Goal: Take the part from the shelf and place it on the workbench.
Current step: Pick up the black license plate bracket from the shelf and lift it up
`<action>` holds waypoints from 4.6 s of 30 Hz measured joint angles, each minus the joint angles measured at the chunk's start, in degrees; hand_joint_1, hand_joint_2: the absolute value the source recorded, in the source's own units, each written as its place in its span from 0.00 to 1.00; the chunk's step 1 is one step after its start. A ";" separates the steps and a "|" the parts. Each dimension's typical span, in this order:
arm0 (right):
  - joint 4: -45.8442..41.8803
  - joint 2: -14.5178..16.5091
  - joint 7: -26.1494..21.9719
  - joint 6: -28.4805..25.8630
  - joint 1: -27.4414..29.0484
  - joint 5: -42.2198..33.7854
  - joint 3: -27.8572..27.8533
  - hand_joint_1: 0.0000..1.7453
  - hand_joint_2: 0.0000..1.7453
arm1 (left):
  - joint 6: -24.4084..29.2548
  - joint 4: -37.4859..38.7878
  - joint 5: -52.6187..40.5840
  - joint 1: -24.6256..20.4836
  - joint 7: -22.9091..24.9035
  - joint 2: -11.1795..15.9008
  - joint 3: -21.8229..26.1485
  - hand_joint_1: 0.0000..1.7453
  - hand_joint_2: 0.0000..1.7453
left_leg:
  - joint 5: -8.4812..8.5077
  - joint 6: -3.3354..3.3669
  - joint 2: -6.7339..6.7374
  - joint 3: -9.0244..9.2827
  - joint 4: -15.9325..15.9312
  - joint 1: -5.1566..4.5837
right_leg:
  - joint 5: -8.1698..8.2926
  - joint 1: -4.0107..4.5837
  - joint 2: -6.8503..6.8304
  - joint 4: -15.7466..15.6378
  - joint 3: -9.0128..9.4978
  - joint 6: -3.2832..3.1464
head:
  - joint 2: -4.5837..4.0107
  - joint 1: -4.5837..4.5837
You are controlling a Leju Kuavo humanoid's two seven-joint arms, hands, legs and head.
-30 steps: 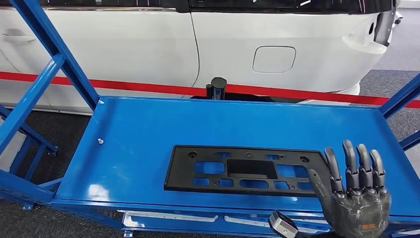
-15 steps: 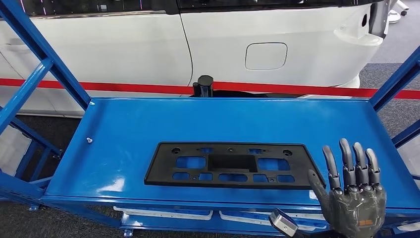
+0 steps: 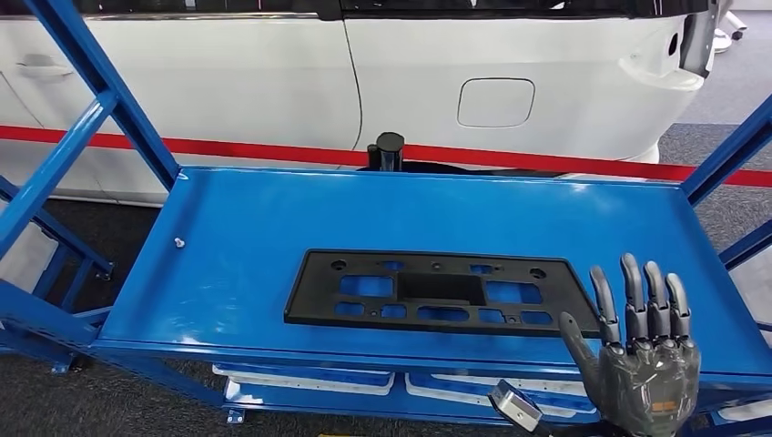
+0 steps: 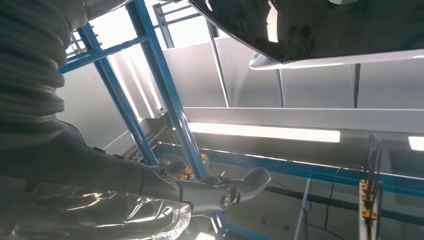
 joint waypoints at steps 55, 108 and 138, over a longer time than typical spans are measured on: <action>34.59 -22.57 36.81 5.34 -21.27 0.10 24.41 0.00 1.00 | -1.20 -0.16 -2.40 -0.94 0.56 0.49 -1.49 0.00 0.00 | 1.76 -1.57 -0.32 -3.44 1.41 -0.56 | 0.52 -0.64 -0.10 -5.31 5.15 0.81 | -0.01 -0.12; 60.42 -3.15 7.54 0.72 -36.85 -11.54 9.68 0.87 1.00 | 0.87 -0.18 -2.98 -1.44 1.00 0.02 -1.70 0.00 0.00 | 2.08 -1.45 0.02 -3.41 1.45 -0.58 | 1.14 -0.61 0.22 -5.38 4.66 0.32 | 0.00 -0.09; 59.37 -2.42 3.12 0.05 -36.62 -15.31 7.40 1.00 1.00 | 0.51 -0.18 -4.27 -1.38 -1.50 0.03 -2.09 0.00 1.00 | 2.46 -1.39 0.03 -3.60 1.49 -0.57 | 1.55 -0.60 0.25 -5.39 4.48 0.42 | 0.01 -0.09</action>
